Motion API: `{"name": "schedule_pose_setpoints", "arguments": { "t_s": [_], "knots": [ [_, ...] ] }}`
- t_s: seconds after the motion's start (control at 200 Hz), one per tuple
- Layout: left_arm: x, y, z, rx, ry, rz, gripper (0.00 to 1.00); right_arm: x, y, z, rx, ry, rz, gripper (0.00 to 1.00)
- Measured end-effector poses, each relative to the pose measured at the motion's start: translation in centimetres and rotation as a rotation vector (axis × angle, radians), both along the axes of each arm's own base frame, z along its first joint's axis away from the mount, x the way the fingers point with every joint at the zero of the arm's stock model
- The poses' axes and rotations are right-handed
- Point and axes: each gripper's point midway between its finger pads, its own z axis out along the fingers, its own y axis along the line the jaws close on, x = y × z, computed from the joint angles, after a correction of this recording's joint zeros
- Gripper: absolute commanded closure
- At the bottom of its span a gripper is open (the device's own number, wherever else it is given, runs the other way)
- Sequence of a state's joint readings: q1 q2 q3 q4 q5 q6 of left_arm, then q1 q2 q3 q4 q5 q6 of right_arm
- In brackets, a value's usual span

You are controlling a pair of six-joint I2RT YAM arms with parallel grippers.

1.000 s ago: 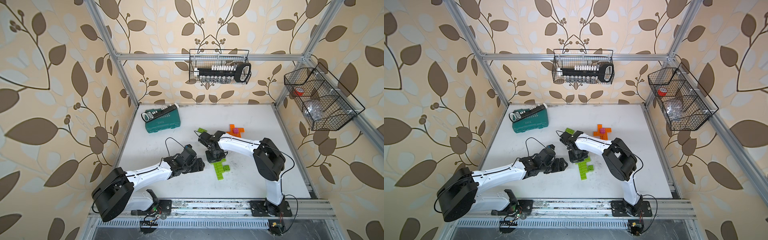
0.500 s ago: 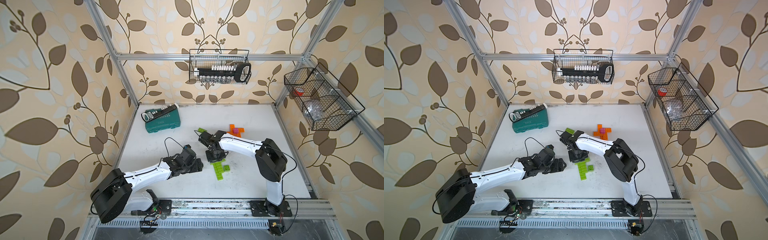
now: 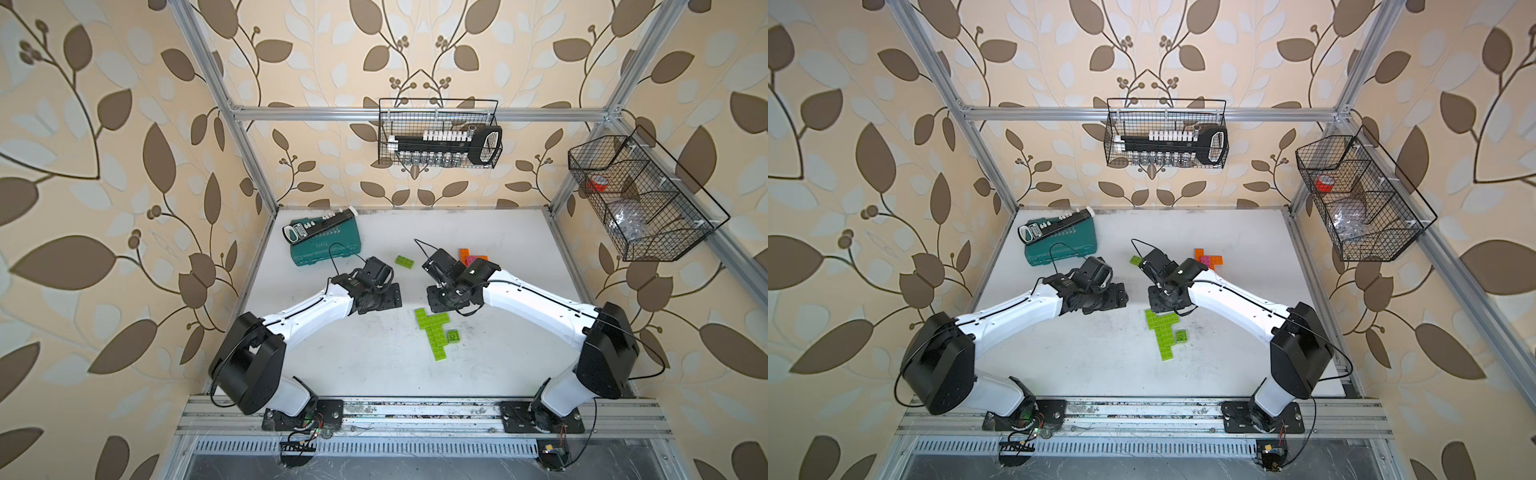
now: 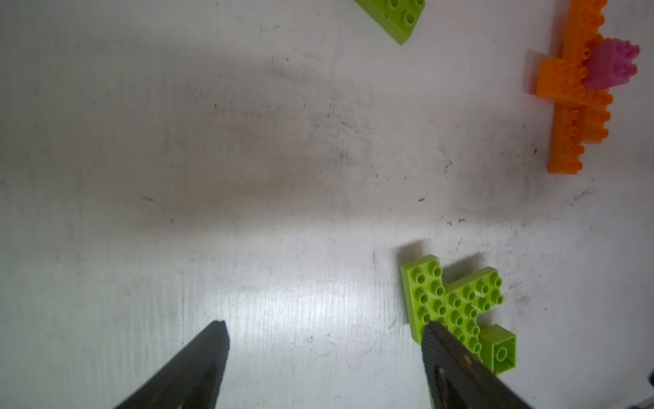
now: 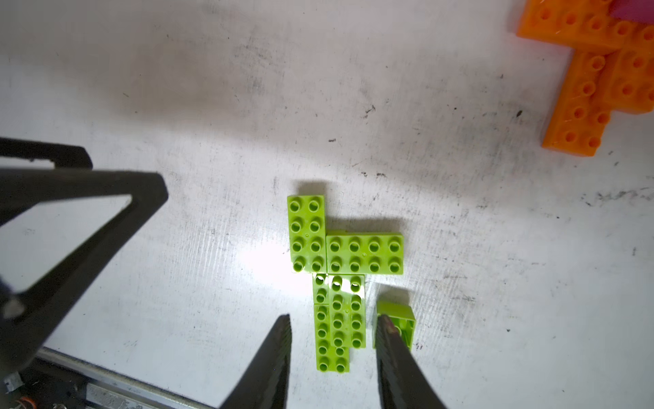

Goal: Assemble a small pinwheel with lego
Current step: Assemble the lego brick with the lego brick, then pick up the lego brick from the center of the board.

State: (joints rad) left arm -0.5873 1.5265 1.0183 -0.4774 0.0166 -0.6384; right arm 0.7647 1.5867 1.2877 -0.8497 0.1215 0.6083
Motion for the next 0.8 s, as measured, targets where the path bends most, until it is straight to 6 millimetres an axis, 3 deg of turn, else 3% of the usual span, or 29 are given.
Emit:
{"name": "schedule_pose_setpoints", "arguments": {
  "t_s": [0.235, 0.355, 0.6, 0.8],
  "knots": [
    [5.8, -2.2, -0.7, 0.130, 0.030, -0.096, 0.03, 0.5, -2.7, 0.4, 0.093, -0.010, -0.043, 0.51],
    [9.2, -3.0, -0.7, 0.165, 0.014, -0.139, 0.01, 0.7, -3.9, 1.1, 0.205, -0.007, -0.047, 0.38],
    [15.1, -4.0, -2.2, 0.209, 0.006, -0.245, 0.01, 0.7, -3.0, 5.0, 0.469, -0.028, 0.046, 0.35],
    [16.9, -4.7, -4.2, 0.258, 0.020, -0.334, 0.05, 0.4, -3.8, 8.4, 0.558, -0.126, 0.068, 0.35]
  ]
}}
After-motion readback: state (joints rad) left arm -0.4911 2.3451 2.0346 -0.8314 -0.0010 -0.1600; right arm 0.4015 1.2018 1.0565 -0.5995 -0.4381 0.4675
